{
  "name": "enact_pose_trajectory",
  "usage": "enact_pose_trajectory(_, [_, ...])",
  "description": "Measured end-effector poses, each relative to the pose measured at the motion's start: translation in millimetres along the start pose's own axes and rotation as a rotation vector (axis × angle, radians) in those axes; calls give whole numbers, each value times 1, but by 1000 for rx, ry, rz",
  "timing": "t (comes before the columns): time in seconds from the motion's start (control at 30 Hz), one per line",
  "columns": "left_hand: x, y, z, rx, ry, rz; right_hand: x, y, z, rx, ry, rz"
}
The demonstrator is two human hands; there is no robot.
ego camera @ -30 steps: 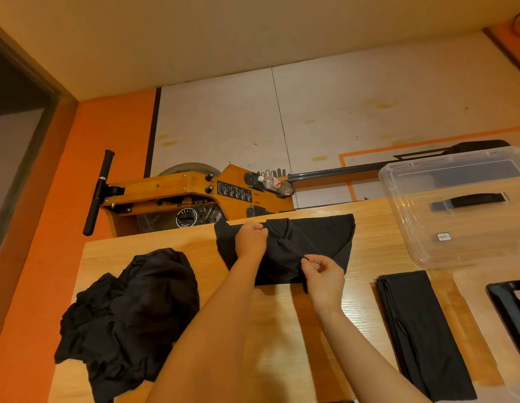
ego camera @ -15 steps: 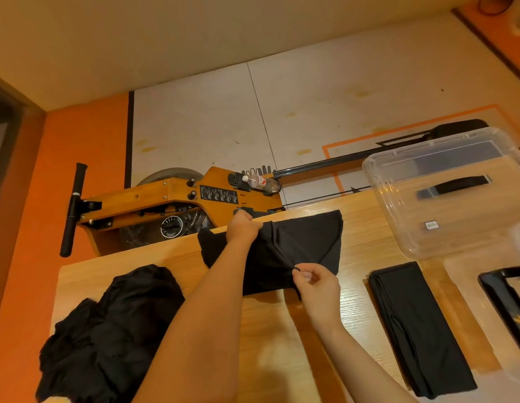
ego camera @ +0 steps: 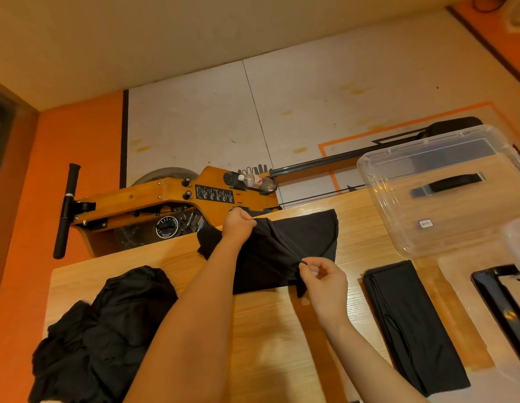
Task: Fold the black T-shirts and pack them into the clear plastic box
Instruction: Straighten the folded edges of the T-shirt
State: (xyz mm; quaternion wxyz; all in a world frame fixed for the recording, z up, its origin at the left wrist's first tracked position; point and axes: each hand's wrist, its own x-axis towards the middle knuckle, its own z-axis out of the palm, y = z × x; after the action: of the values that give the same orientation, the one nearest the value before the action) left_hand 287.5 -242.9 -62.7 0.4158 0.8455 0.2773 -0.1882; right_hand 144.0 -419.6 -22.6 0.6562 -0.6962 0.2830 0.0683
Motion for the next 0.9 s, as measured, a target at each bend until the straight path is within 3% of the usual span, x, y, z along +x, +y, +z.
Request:
enact_pose_trajectory(0.2, [-5, 3, -18, 130, -173, 216, 7, -4, -8, 15, 30, -20])
enact_pose_trajectory(0.37, [-8, 8, -26, 214, -250, 246, 8, -4, -11, 13, 27, -43])
enact_pose_trajectory(0.6, [-8, 4, -33, 160, -217, 146, 12, -4, -19, -3, 97, -74])
enact_pose_trajectory(0.9, [-13, 2, -49, 158, -130, 267, 34, -17, -25, -47, 130, -135])
